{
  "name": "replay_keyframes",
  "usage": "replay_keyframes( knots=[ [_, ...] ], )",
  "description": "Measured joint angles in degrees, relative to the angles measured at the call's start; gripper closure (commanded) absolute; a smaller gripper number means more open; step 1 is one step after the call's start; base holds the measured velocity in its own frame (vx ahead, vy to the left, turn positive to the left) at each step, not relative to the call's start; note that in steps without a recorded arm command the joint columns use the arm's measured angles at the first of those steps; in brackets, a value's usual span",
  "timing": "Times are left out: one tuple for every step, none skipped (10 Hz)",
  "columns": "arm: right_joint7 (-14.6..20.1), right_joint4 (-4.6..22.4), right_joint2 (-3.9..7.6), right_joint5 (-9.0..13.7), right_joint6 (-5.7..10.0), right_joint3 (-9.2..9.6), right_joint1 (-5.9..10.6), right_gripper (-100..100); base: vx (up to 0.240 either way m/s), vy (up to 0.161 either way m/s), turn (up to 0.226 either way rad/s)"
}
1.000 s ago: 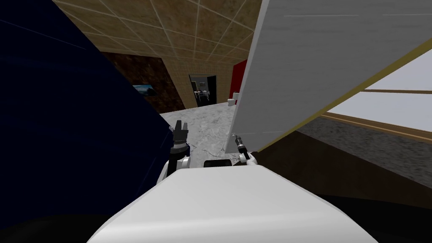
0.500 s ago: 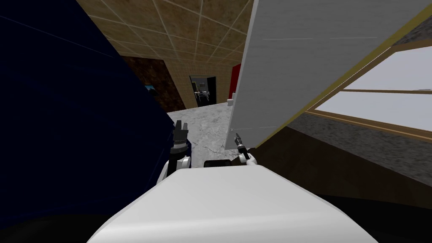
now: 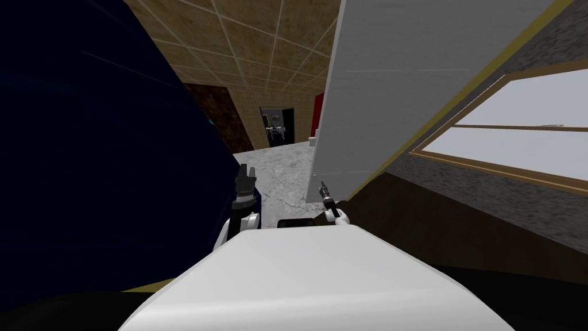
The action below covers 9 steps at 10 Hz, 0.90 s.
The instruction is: Push the door open
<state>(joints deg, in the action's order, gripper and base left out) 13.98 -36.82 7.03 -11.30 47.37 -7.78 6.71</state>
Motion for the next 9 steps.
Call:
replay_keyframes(
  knots=[
    [-0.13,0.04,-0.06,0.06,0.1,-0.1,0.0,-100,0.233,-0.016,0.028],
    [-0.27,0.09,-0.14,0.13,0.2,-0.22,0.02,-100,0.229,0.017,0.036],
    [-0.44,0.11,-0.21,0.2,0.32,-0.34,-0.01,-100,0.213,0.008,0.021],
    [-0.61,0.14,-0.31,0.27,0.43,-0.47,-0.02,-100,0.209,0.0,0.035],
    [-0.8,0.24,-0.41,0.36,0.57,-0.63,0.0,-100,0.207,0.016,0.026],
    [-0.98,0.35,-0.49,0.44,0.72,-0.76,0.02,-100,0.178,-0.008,0.008],
    [-1.12,0.53,-0.6,0.5,0.9,-0.84,-0.02,-100,0.064,-0.006,0.0],
    [-1.15,0.56,-0.63,0.5,0.96,-0.83,-0.04,100,-0.012,0.004,0.002],
    [-1.13,0.53,-0.61,0.5,0.93,-0.84,-0.01,100,-0.023,0.001,0.006]
  ],
)
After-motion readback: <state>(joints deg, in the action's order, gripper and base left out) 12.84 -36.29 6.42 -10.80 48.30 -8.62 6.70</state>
